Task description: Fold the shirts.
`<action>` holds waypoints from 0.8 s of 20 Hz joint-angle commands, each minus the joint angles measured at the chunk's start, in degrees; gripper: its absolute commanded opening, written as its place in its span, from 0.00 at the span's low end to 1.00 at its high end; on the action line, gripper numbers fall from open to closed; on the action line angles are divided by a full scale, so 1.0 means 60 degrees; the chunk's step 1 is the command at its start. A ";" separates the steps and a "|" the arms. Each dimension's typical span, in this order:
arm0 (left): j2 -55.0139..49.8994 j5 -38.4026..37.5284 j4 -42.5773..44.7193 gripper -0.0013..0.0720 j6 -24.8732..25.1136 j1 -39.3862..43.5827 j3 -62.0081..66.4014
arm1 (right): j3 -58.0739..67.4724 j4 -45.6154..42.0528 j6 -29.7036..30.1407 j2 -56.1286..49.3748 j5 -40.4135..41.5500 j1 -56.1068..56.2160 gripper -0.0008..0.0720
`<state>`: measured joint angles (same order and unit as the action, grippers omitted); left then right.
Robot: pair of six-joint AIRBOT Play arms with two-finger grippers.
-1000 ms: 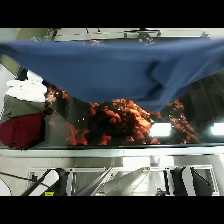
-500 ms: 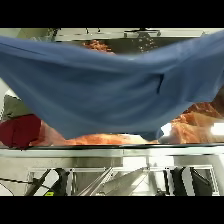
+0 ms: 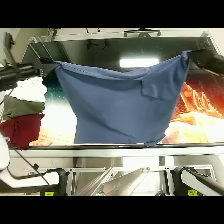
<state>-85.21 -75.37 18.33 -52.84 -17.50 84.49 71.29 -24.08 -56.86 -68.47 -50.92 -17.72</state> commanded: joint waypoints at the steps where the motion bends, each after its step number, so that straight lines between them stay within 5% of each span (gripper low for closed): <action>1: -0.1701 0.0747 0.0670 0.04 0.0131 0.0208 0.0922 | 0.0503 0.1064 0.0841 -0.2084 0.0947 0.0342 0.04; 8: -0.4014 0.0495 0.2718 0.04 -0.0856 0.0535 0.3155 | 0.1013 0.0506 0.1045 -0.3942 0.1333 0.0342 0.04; 16: -0.5315 0.1107 0.2962 0.04 -0.0863 0.0922 0.3242 | 0.1013 -0.0535 0.0976 -0.5370 0.1497 0.0331 0.04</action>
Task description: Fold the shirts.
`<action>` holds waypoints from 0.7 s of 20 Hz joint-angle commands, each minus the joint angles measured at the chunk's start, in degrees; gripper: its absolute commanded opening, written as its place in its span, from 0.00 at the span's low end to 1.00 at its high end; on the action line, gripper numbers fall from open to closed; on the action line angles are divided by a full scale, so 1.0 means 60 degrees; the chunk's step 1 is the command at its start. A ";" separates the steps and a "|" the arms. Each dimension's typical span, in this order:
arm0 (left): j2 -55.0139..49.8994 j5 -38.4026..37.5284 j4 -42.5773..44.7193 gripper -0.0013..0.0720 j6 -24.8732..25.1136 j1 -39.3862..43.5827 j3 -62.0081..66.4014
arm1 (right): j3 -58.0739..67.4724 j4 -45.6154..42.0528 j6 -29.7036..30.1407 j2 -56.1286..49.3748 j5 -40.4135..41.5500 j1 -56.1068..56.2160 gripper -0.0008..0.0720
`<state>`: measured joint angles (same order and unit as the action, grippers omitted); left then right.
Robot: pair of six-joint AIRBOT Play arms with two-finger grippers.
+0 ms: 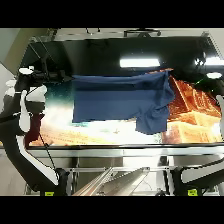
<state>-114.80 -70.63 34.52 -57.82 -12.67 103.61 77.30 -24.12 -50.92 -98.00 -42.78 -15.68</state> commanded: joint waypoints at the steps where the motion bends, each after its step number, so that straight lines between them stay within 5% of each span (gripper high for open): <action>1: -0.0419 0.0474 0.0543 0.04 -0.0033 0.0197 0.0055 | 0.0011 -0.0637 -0.0015 -0.0586 0.0222 -0.0011 0.04; 8: -0.0419 0.1045 0.2801 0.04 -0.0342 0.0787 0.0036 | 0.0011 -0.1075 -0.0018 -0.1082 0.0415 -0.0011 0.04; 14: -0.0200 0.1118 0.2969 0.04 -0.0627 0.0867 0.0058 | 0.0069 -0.1326 -0.0452 -0.1107 0.0368 -0.0011 0.04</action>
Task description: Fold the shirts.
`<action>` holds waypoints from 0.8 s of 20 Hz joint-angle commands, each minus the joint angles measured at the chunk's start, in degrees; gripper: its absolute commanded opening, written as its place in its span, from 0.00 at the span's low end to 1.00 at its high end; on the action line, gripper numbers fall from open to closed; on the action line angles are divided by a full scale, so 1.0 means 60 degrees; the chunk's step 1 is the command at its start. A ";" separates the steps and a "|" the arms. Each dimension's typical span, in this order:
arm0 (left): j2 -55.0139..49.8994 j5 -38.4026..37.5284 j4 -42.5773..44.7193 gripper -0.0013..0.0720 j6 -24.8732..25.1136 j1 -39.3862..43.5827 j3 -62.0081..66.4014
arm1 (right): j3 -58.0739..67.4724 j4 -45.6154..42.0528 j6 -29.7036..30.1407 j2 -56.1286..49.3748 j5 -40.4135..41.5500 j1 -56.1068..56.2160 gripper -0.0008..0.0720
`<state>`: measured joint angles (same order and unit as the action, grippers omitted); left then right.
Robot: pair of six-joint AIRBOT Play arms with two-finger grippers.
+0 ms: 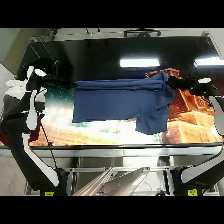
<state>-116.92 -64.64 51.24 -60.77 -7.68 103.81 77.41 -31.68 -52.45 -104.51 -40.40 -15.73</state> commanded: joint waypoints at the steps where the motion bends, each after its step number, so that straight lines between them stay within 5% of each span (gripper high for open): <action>1: 0.0331 0.0317 0.0182 0.04 -0.0135 0.0036 0.0025 | 0.0153 0.0193 -0.0189 -0.0022 -0.0120 -0.0004 0.04; 7: 0.0627 0.1060 0.0222 0.04 0.0044 0.0178 0.1916 | 0.1705 0.2998 0.0973 -0.0026 -0.0197 0.0033 0.04; 16: -0.0117 0.1971 0.0219 0.05 0.0736 0.0353 0.1785 | 0.2018 0.2889 0.0962 -0.0831 0.0044 0.0066 0.04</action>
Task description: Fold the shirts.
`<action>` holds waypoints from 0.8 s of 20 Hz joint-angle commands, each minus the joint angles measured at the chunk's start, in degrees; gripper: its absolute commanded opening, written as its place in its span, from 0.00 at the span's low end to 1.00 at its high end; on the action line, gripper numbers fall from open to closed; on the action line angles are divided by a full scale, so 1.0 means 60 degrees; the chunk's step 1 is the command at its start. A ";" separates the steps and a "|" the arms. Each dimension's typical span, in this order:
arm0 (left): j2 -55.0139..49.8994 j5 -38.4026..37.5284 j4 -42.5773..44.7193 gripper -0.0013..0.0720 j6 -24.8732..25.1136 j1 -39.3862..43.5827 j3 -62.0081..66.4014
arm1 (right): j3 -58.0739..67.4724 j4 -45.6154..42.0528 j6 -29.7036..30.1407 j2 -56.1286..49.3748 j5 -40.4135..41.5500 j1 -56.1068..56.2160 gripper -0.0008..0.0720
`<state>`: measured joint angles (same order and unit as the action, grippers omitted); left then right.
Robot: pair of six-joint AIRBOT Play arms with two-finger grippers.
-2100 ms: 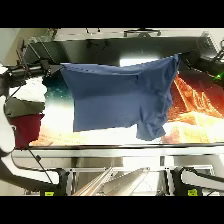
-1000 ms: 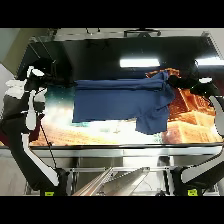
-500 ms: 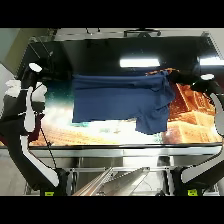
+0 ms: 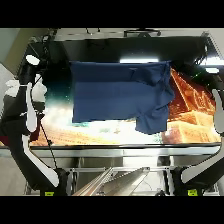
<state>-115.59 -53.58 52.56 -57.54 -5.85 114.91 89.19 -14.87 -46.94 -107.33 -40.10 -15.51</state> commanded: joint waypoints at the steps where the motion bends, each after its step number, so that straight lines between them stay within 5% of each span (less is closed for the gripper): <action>1: -0.0492 0.0120 0.0000 0.05 0.0193 0.0098 -0.0066 | 0.0055 0.0066 0.0044 -0.0506 0.0000 0.0044 0.04; 5: -0.1009 -0.0463 0.0007 0.04 0.0182 0.0146 -0.0066 | 0.0055 -0.1013 -0.0229 -0.0805 -0.0036 0.0036 0.04; 10: -0.1104 -0.1286 0.0827 0.04 -0.0138 0.0146 -0.0066 | 0.0055 -0.4641 -0.1872 -0.0816 -0.0058 0.0066 0.04; 15: -0.1104 -0.1417 0.1067 0.04 -0.0178 0.0372 -0.0066 | 0.0055 -0.4849 -0.1821 -0.0834 -0.0062 0.0120 0.04; 16: -0.1100 -0.1530 0.1064 0.13 -0.0178 0.0404 -0.0058 | 0.0055 -0.4849 -0.1825 -0.0827 -0.0127 0.0117 0.15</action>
<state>-122.15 -61.19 58.13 -58.28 -4.03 114.52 89.47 -41.36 -57.10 -112.27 -40.42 -14.90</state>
